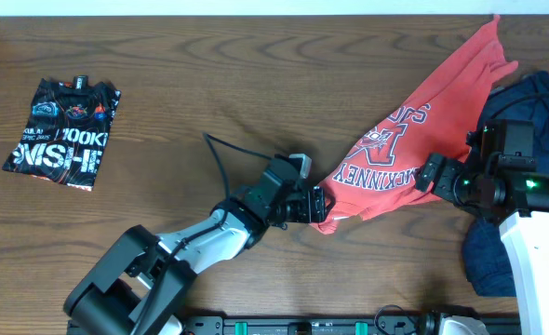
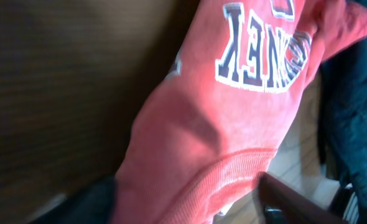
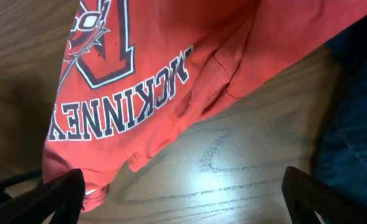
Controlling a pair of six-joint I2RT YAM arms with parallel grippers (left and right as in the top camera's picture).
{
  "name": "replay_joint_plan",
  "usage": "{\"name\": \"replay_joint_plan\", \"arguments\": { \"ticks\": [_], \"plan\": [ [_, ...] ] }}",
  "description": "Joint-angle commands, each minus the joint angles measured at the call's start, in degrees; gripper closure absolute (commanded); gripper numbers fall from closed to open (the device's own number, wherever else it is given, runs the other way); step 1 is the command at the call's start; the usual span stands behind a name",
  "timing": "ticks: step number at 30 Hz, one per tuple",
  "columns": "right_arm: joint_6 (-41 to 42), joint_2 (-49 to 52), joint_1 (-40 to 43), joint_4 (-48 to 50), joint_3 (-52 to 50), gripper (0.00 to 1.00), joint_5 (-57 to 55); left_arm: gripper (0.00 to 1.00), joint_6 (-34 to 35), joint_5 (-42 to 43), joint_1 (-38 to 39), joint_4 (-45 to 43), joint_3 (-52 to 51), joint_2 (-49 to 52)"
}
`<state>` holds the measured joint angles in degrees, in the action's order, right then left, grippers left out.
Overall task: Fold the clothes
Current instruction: 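Grasp the shirt's left edge with the left gripper and pull it left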
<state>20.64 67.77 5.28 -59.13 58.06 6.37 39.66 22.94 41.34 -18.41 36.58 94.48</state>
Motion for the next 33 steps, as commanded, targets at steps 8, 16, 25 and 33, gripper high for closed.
{"name": "replay_joint_plan", "arguments": {
  "ticks": [8,16,25,33],
  "plan": [
    [-0.6,0.0,0.3,-0.5,0.9,0.01,-2.0,0.94,-5.0,-2.1,-3.0,0.3,0.4,-1.0],
    [-0.6,0.0,0.3,-1.1,0.9,0.01,-1.9,0.94,-15.0,-8.1,-22.0,6.0,3.2,-13.2],
    [-0.6,0.0,0.3,-1.1,0.9,0.01,-1.9,0.02,-15.6,-7.9,-43.6,12.1,12.1,-20.4],
    [-0.6,0.0,0.3,-1.1,0.9,0.01,-1.9,0.02,-15.4,-2.6,-39.5,37.0,11.1,-19.3]
  ]
}}
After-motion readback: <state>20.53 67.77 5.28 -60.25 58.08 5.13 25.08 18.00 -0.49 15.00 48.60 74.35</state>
